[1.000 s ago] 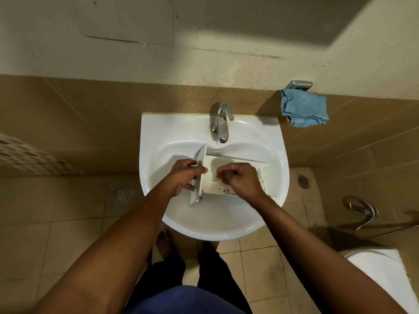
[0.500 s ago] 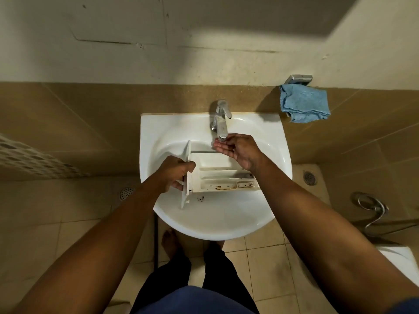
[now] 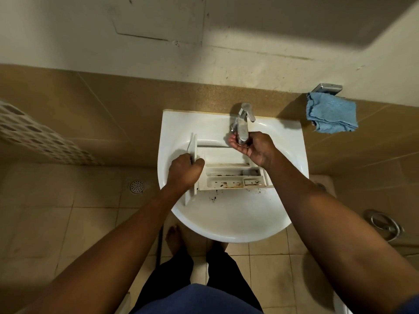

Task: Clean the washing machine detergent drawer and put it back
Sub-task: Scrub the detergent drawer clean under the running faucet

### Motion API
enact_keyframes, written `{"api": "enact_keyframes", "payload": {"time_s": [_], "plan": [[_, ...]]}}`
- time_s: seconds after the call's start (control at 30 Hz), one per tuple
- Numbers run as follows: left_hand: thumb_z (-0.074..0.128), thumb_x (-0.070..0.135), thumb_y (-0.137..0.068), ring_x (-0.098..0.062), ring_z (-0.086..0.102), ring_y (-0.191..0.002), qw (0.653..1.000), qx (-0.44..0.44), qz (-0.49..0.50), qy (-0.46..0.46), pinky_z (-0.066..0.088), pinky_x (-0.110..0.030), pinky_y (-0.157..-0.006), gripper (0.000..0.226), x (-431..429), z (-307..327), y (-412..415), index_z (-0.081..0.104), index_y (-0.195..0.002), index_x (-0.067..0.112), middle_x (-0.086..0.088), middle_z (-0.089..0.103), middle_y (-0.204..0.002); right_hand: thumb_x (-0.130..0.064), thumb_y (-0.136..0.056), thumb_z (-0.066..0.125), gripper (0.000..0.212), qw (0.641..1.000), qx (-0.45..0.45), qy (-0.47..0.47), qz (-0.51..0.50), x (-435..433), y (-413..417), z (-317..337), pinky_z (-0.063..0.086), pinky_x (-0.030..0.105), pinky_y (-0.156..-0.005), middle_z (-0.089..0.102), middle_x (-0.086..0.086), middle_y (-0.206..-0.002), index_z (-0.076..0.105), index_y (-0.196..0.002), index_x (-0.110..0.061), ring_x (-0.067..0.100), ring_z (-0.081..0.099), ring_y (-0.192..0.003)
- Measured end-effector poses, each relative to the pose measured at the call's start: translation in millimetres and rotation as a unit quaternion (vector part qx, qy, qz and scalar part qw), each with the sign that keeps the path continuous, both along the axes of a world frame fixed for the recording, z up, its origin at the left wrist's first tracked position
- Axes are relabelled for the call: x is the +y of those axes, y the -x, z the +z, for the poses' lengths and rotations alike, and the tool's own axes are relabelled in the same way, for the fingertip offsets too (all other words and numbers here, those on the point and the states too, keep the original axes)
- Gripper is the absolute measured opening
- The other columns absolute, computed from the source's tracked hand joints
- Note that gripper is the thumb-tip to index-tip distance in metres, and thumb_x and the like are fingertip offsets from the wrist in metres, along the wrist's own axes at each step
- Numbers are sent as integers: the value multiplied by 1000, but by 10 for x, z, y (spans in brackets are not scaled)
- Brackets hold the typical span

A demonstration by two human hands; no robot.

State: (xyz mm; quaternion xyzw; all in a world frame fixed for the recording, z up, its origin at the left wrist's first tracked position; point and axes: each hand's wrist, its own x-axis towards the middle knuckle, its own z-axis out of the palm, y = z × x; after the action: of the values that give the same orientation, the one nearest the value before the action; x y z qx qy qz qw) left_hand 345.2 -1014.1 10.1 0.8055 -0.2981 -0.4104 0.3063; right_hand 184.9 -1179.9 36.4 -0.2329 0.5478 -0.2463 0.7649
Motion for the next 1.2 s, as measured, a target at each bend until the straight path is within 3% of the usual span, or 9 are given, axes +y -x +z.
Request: {"api": "enact_keyframes", "payload": {"time_s": [0.13, 0.3, 0.47, 0.57, 0.7, 0.87, 1.03, 1.13, 1.2], "plan": [[52, 27, -103, -12, 53, -63, 997, -62, -25, 30, 33, -23, -56, 33, -8, -75, 98, 51, -70, 20, 3, 56, -68, 11, -97, 34, 33, 997, 57, 18, 40, 65, 9, 4, 66, 41, -76, 75, 24, -89, 67, -101, 13, 32, 77, -79], [50, 27, -104, -21, 62, -86, 986, -104, -110, 69, 45, -30, -75, 26, -8, -144, 90, 66, -115, 10, -6, 69, -97, 15, -94, 30, 33, 991, 110, 55, 46, 197, 128, 34, 62, 46, -87, 74, 31, -99, 62, -102, 17, 42, 76, -93], [47, 26, -105, -18, 58, -87, 984, -103, -128, 71, 46, -32, -77, 26, -31, -143, 64, 65, -116, 10, -2, 65, -98, 13, -98, 32, 33, 989, 128, 71, -31, 297, 183, -4, 64, 45, -82, 75, 31, -97, 65, -97, 11, 40, 77, -88], [46, 25, -105, -18, 60, -91, 985, -92, -132, 68, 44, -30, -78, 29, -47, -164, 34, 65, -119, 10, -7, 70, -106, 17, -94, 32, 34, 991, 93, 57, -79, 273, 129, -37, 64, 43, -84, 74, 31, -99, 66, -102, 12, 39, 77, -92], [47, 21, -104, -23, 62, -92, 982, -95, -148, 72, 43, -31, -78, 28, -78, -195, 19, 66, -118, 7, -12, 71, -106, 17, -86, 20, 46, 1000, 1, -14, -26, 225, -7, 50, 63, 42, -84, 75, 27, -92, 63, -102, 15, 39, 76, -88], [46, 24, -105, -20, 56, -87, 975, -110, -175, 76, 42, -32, -78, 28, -77, -195, 78, 64, -119, 8, -7, 64, -99, 13, -86, 28, 41, 979, 195, 28, 53, 175, 134, 17, 61, 33, -58, 73, 22, -85, 69, -95, 10, 29, 75, -70], [39, 36, -98, -31, 61, -91, 972, -114, -193, 75, 47, -39, -78, 43, -73, -207, 111, 62, -118, 5, -15, 65, -98, 13, -90, 37, 35, 970, 196, 42, 140, 492, 97, 38, 62, 50, -89, 75, 29, -96, 69, -104, 15, 42, 76, -90], [48, 22, -103, -30, 62, -90, 974, -116, -179, 77, 42, -35, -76, 27, -96, -239, 82, 63, -118, 6, -14, 65, -98, 14, -84, 44, 35, 927, 204, 197, 245, 696, 15, -79, 59, 45, -97, 78, 19, -98, 76, -96, 6, 36, 74, -98], [48, 20, -104, -24, 59, -89, 977, -114, -159, 81, 40, -32, -77, 27, -95, -240, 42, 64, -121, 7, -13, 67, -102, 9, -85, 49, 36, 849, 222, 311, 364, 696, 103, -135, 53, 30, -101, 77, 7, -107, 79, -98, -4, 24, 70, -104]]}}
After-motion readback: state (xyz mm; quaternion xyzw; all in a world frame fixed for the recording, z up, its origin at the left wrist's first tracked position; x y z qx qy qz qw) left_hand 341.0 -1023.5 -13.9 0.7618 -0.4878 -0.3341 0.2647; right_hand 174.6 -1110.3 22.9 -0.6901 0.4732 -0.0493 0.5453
